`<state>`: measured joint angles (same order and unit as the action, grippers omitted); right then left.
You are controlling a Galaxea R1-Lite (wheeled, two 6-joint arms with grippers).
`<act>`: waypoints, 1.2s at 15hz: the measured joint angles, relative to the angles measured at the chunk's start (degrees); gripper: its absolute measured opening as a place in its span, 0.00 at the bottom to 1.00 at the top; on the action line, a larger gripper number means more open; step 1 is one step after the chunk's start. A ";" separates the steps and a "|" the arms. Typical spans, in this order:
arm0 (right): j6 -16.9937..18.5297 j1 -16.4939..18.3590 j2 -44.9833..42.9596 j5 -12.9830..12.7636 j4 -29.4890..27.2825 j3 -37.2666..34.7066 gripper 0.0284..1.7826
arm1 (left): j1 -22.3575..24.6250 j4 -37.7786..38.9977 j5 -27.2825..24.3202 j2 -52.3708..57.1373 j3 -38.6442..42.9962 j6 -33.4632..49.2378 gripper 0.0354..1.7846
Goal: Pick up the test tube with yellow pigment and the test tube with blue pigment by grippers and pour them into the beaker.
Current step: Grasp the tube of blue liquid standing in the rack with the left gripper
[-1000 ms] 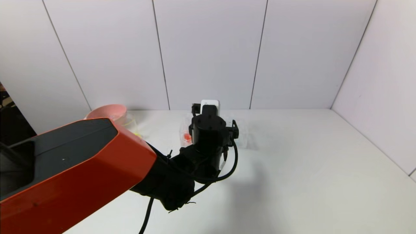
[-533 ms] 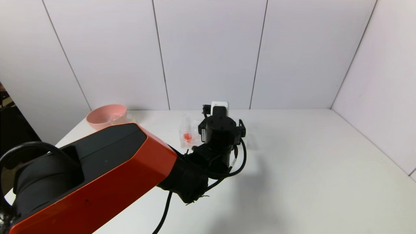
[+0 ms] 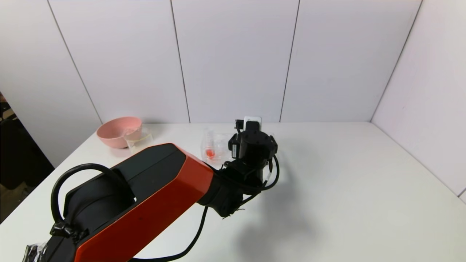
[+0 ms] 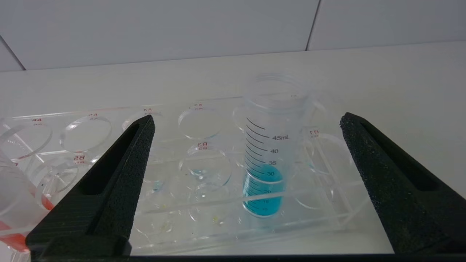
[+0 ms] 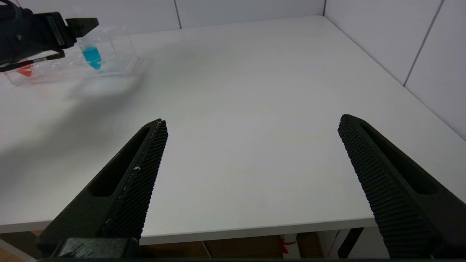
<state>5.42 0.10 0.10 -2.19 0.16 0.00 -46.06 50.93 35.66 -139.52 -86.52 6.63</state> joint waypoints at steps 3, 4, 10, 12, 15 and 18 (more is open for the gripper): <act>-0.02 0.00 0.00 0.02 0.00 0.00 0.96 | 1.27 -2.95 -0.07 -2.54 -4.77 0.00 1.00; 0.00 0.00 0.00 0.00 0.00 0.00 0.96 | 1.44 -3.72 -0.13 -3.23 -6.12 0.00 1.00; 0.00 0.00 0.00 0.00 0.00 0.00 0.96 | 1.83 -5.92 -0.11 -5.30 -9.98 -0.02 0.87; 0.00 0.00 0.00 0.00 0.00 0.00 0.96 | 1.83 -5.92 -0.11 -5.35 -10.45 -0.10 0.71; 0.00 0.00 0.00 0.00 0.00 0.00 0.96 | 1.73 -6.67 -0.35 -5.40 -11.36 -0.10 0.39; 0.00 0.00 0.00 0.00 0.00 0.00 0.96 | 1.77 -7.14 -0.49 -5.44 -11.97 -0.05 0.26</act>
<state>5.42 0.10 0.10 -2.19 0.16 0.00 -44.29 43.79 35.17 -144.96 -98.49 6.58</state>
